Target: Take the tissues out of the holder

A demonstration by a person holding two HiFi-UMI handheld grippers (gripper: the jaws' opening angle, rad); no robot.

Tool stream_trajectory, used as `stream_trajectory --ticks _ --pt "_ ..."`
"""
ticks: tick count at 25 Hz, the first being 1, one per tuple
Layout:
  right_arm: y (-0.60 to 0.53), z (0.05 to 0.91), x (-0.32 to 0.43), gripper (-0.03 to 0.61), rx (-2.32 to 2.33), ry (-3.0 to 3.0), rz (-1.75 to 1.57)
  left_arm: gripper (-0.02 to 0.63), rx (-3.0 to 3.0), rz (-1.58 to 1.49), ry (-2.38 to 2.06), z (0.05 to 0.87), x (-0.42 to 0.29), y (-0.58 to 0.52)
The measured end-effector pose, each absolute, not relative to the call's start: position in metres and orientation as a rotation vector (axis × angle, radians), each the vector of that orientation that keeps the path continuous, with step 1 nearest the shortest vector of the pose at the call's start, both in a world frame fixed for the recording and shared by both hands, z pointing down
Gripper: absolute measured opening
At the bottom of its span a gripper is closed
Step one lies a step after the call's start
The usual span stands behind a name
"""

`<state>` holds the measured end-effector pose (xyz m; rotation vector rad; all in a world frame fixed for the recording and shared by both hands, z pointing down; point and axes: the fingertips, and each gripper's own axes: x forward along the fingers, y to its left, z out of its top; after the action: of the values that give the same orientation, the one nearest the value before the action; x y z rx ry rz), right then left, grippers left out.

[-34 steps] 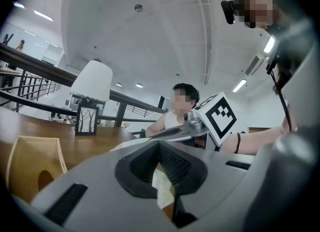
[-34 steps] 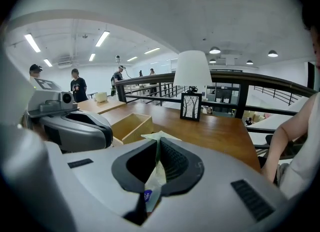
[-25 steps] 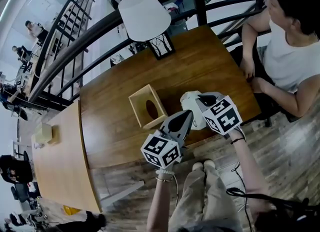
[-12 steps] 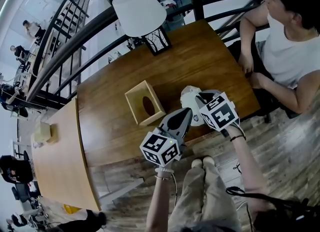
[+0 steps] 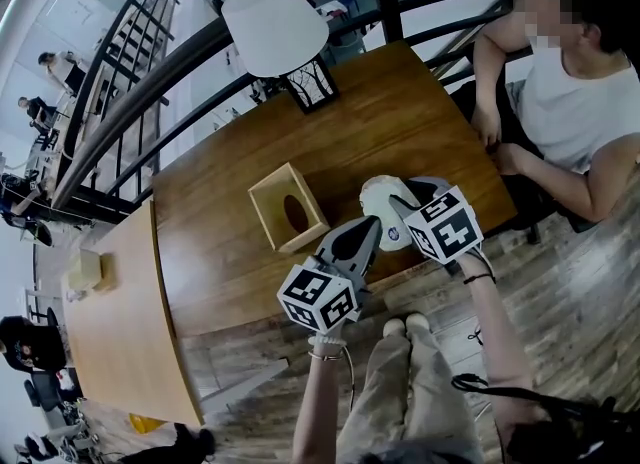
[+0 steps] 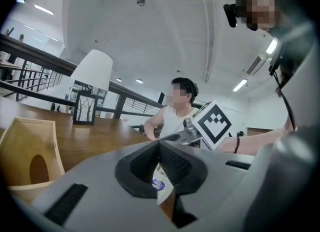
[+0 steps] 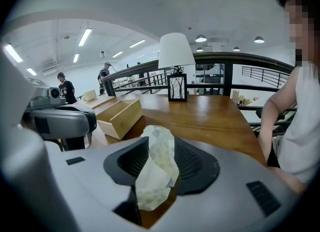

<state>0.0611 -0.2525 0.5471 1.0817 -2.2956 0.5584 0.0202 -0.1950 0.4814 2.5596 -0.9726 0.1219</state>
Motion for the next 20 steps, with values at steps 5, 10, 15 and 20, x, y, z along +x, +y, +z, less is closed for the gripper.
stream_trajectory --ticks 5,10,15,20 --pt "-0.248 0.531 0.068 0.143 1.130 -2.330 0.571 0.008 2.581 0.109 -0.974 0.471 0.017 -0.193" --pt "-0.232 0.497 0.063 0.141 1.179 -2.436 0.654 0.008 2.597 0.093 -0.985 0.454 0.013 -0.184" --pt "-0.207 0.464 0.048 0.109 1.120 -2.528 0.639 0.008 2.615 0.066 -1.010 0.430 0.003 -0.171" --pt "-0.184 0.435 0.034 0.024 1.091 -2.575 0.536 0.008 2.649 0.083 -1.015 0.410 -0.006 -0.154"
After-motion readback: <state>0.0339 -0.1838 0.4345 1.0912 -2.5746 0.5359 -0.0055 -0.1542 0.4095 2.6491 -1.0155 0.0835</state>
